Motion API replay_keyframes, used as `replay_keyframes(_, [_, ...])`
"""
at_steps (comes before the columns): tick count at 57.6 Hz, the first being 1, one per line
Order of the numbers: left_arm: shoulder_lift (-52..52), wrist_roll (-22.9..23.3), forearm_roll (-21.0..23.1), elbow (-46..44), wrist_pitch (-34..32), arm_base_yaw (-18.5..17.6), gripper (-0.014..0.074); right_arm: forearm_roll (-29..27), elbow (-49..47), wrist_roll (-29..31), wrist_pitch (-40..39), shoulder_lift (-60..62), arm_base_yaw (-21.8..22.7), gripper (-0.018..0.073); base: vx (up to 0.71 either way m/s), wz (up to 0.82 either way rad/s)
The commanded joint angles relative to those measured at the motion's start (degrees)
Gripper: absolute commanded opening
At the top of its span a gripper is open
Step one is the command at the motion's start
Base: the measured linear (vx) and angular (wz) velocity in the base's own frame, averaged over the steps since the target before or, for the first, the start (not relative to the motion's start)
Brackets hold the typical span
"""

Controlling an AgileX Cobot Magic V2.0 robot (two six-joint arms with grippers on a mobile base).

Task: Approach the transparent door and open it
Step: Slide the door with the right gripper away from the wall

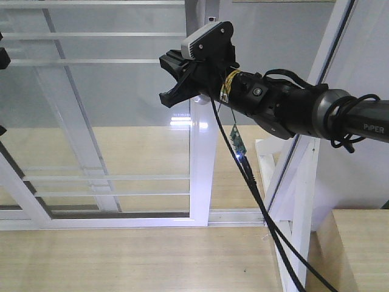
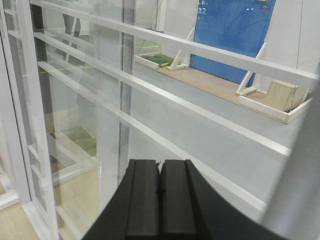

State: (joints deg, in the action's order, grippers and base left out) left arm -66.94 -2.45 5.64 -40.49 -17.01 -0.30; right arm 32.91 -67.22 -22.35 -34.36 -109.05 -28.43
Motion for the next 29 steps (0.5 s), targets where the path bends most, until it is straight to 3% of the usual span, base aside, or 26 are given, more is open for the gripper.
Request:
replay_keyframes(1, [0.87, 0.35, 0.22, -1.96, -4.54, -0.35, 0.0575, -1.46, -1.58, 0.93, -2.32, 4.18, 0.80, -0.0007, 0.00, 0.00])
replay_keyframes(15, [-1.04, 0.35, 0.22, -1.96, -2.46, -0.50, 0.0575, -1.56, -1.43, 2.44, 12.66, 11.25, 5.69, -0.0006, 0.00, 0.00])
replay_keyframes(29, [-5.84, 0.39, -2.79, -1.96, -4.52, -5.66, 0.0575, 2.02, 0.16, 2.04, 17.98, 18.98, 7.49, -0.0006, 0.00, 0.00])
